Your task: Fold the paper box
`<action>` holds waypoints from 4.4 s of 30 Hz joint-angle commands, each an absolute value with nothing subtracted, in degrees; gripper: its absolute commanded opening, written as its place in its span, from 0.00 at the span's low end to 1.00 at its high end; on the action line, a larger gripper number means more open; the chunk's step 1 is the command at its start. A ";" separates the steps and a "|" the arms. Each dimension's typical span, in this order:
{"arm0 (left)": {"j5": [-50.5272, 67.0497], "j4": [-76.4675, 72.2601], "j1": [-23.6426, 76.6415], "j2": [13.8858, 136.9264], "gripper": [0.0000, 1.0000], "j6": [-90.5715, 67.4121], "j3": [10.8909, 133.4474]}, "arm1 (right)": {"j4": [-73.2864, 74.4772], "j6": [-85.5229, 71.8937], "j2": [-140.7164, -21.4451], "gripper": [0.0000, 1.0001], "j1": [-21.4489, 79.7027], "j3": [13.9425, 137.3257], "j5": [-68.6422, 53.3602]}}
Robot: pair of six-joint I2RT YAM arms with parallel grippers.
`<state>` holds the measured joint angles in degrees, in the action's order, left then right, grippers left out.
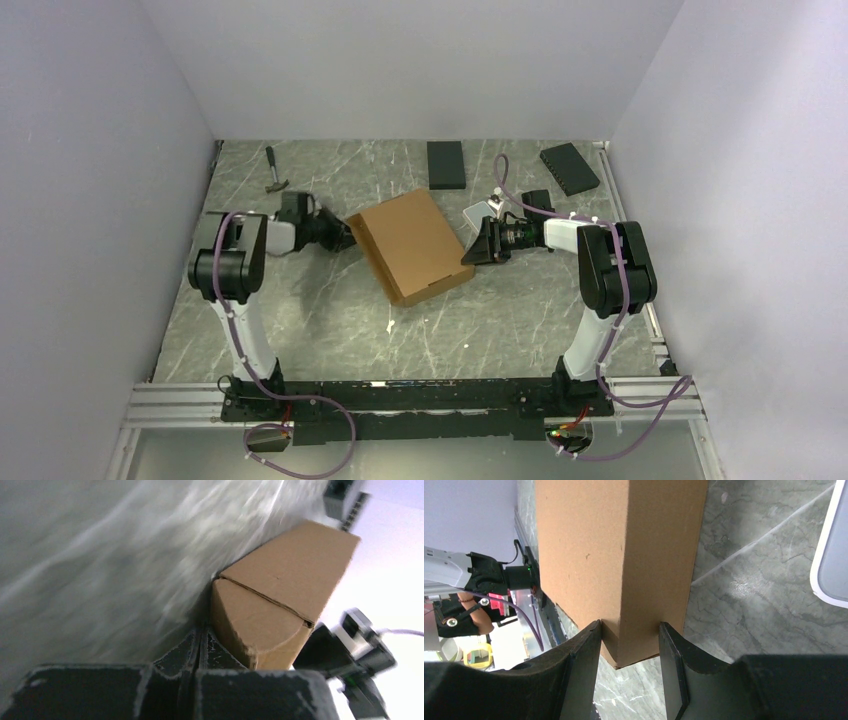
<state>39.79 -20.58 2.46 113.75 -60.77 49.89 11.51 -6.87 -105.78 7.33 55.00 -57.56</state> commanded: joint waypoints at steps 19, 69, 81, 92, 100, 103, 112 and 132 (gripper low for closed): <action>6.15 28.18 13.93 108.95 0.07 -38.02 71.07 | 13.38 -2.24 -106.79 0.46 8.27 55.55 -48.05; 30.80 -2.29 9.87 99.29 0.74 -41.10 62.04 | 18.58 5.84 -104.32 0.48 8.26 57.74 -44.81; 43.19 -6.78 10.89 116.79 0.91 -43.81 73.44 | 19.00 6.14 -105.25 0.48 8.35 57.99 -45.28; 36.47 4.58 15.03 117.00 0.52 -39.46 75.78 | 19.95 7.68 -104.63 0.48 9.04 58.45 -44.91; 31.24 7.09 18.44 111.09 0.28 -38.44 68.45 | 23.65 11.59 -104.05 0.48 10.73 59.46 -46.49; 30.32 4.48 19.34 106.93 0.27 -39.99 63.37 | 25.42 13.84 -103.15 0.49 11.52 59.81 -46.84; 25.56 0.44 19.78 90.76 0.33 -42.85 48.55 | 26.72 16.61 -98.50 0.62 11.56 59.55 -44.03; 35.98 -8.13 8.44 98.44 1.00 -42.38 59.60 | 14.51 -2.45 -104.82 0.85 9.00 72.82 -44.96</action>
<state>28.64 -4.16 8.67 90.48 -41.21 52.51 22.83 8.08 -99.24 9.76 65.32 -44.58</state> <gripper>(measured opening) 0.994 0.859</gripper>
